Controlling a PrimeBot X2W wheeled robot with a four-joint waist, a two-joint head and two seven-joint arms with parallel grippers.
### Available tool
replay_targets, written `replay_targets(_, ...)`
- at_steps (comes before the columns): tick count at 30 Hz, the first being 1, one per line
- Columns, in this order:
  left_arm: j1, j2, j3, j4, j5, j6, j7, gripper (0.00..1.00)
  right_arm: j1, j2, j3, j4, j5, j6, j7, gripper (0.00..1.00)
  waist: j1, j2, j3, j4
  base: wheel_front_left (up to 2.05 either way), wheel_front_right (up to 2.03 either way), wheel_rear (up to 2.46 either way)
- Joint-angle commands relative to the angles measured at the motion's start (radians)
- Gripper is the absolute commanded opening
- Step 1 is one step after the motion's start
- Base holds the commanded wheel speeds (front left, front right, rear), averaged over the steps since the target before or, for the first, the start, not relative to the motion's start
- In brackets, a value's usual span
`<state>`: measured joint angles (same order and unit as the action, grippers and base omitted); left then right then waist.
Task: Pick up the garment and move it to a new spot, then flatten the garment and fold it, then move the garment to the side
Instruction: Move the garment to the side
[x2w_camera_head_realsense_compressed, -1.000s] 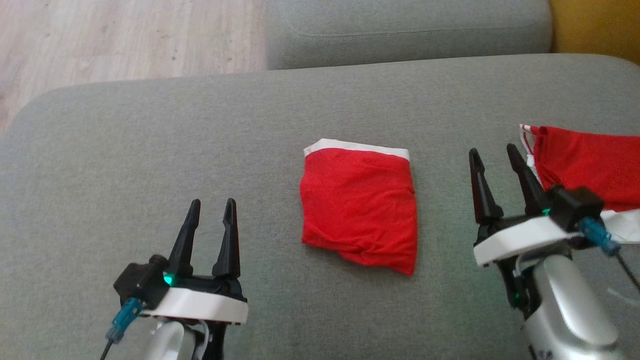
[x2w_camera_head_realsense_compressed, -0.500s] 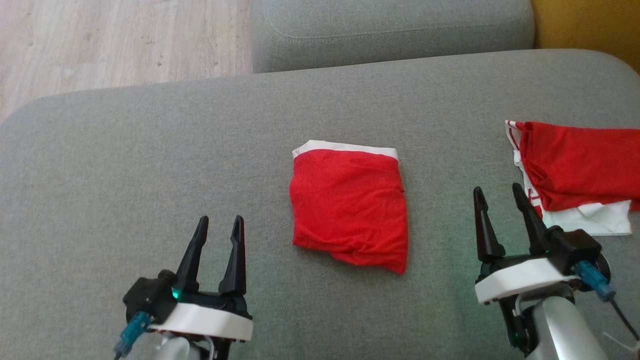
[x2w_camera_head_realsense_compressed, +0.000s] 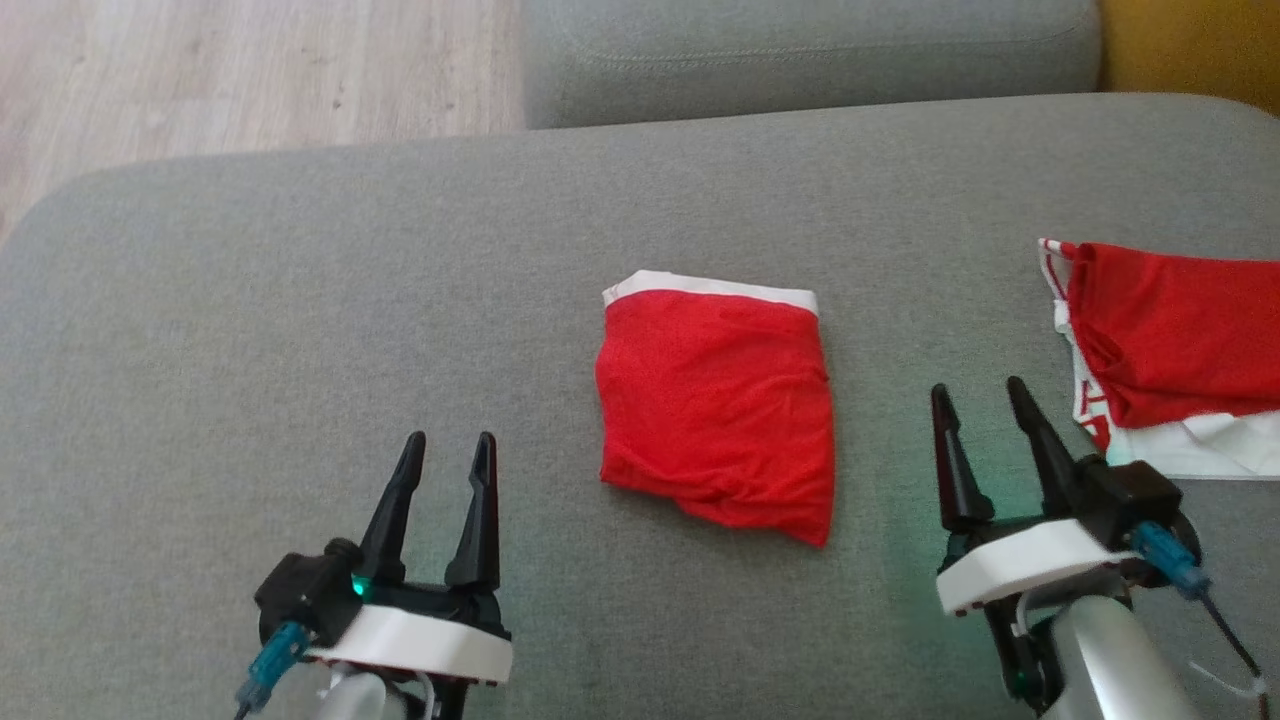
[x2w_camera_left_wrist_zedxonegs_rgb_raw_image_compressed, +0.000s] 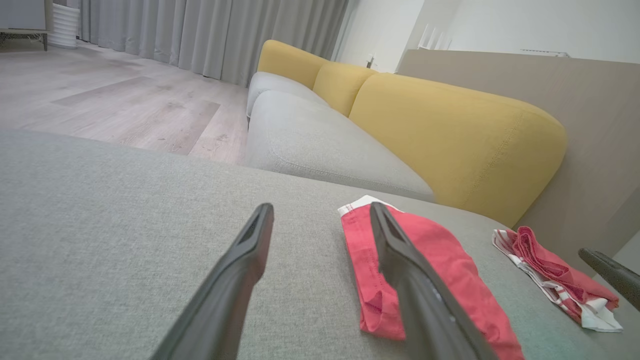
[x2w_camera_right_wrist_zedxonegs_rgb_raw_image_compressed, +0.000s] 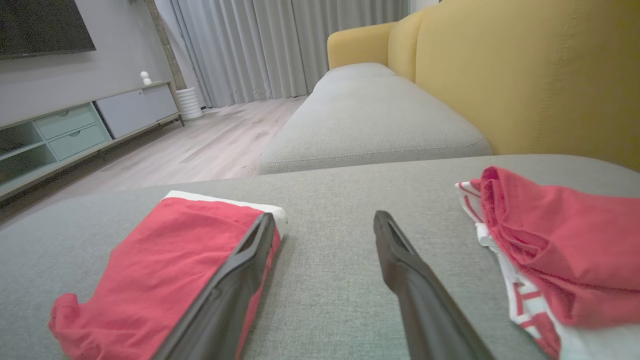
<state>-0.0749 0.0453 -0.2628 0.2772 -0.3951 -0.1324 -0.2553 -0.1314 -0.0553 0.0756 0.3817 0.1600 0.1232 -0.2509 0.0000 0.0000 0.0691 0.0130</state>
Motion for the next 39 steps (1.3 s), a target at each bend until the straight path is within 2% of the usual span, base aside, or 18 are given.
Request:
replay_targets(1, -0.042, 0.005, 0.018, -0.027, 0.006, 0.002, -0.006, 1.00, -0.051, 0.005, 0.037, -0.010, 0.003, 0.008, -0.010, 1.00, 0.0000, 0.0000, 0.014, 0.013, 0.00, 0.00, 0.00)
replay_targets(12, -0.077, 0.005, -0.009, -0.015, -0.008, 0.002, -0.006, 1.00, -0.154, 0.005, 0.077, 0.128, 0.059, 0.008, 0.086, 1.00, 0.0000, 0.0000, 0.059, 0.088, 0.00, 0.00, 0.00)
replay_targets(18, -0.084, 0.005, -0.019, -0.003, -0.014, 0.002, -0.006, 1.00, -0.200, 0.005, 0.115, 0.248, 0.181, 0.008, 0.192, 1.00, 0.0000, 0.0000, 0.082, 0.136, 0.00, 0.00, 0.00)
replay_targets(21, -0.087, 0.005, -0.017, -0.001, -0.017, 0.002, -0.006, 1.00, -0.214, 0.005, 0.152, 0.291, 0.223, 0.008, 0.242, 1.00, 0.0000, 0.0000, 0.093, 0.149, 0.00, 0.00, 0.00)
replay_targets(27, -0.096, 0.005, -0.019, -0.001, -0.021, 0.002, -0.006, 1.00, -0.248, 0.005, 0.213, 0.345, 0.254, 0.008, 0.273, 1.00, 0.0000, 0.0000, 0.110, 0.158, 0.00, 0.00, 0.00)
replay_targets(28, -0.097, 0.005, -0.019, 0.000, -0.021, 0.002, -0.006, 1.00, -0.254, 0.005, 0.223, 0.354, 0.252, 0.008, 0.276, 0.98, 0.0000, 0.0000, 0.111, 0.156, 0.00, 0.00, 0.00)
replay_targets(29, -0.097, 0.005, -0.019, 0.001, -0.020, 0.002, -0.006, 1.00, -0.263, 0.005, 0.235, 0.363, 0.241, 0.008, 0.276, 0.32, 0.0000, 0.0000, 0.113, 0.153, 0.00, 0.00, 0.00)
replay_targets(30, -0.098, 0.005, -0.019, 0.002, -0.019, 0.002, -0.006, 1.00, -0.271, 0.005, 0.247, 0.370, 0.230, 0.008, 0.274, 0.00, 0.0000, 0.0000, 0.115, 0.150, 0.00, 0.00, 0.00)
replay_targets(36, -0.110, 0.005, -0.016, 0.001, -0.011, 0.002, -0.006, 1.00, -0.331, 0.001, 0.265, 0.396, 0.150, 0.008, 0.208, 0.00, 0.0000, 0.0000, 0.114, 0.106, 0.00, 0.00, 0.00)
replay_targets(39, -0.115, 0.005, -0.037, -0.005, -0.011, 0.002, -0.006, 1.00, -0.368, -0.027, 0.294, 0.392, 0.077, 0.008, 0.172, 0.00, 0.0000, 0.0000, 0.110, 0.071, 0.00, 0.00, 0.00)
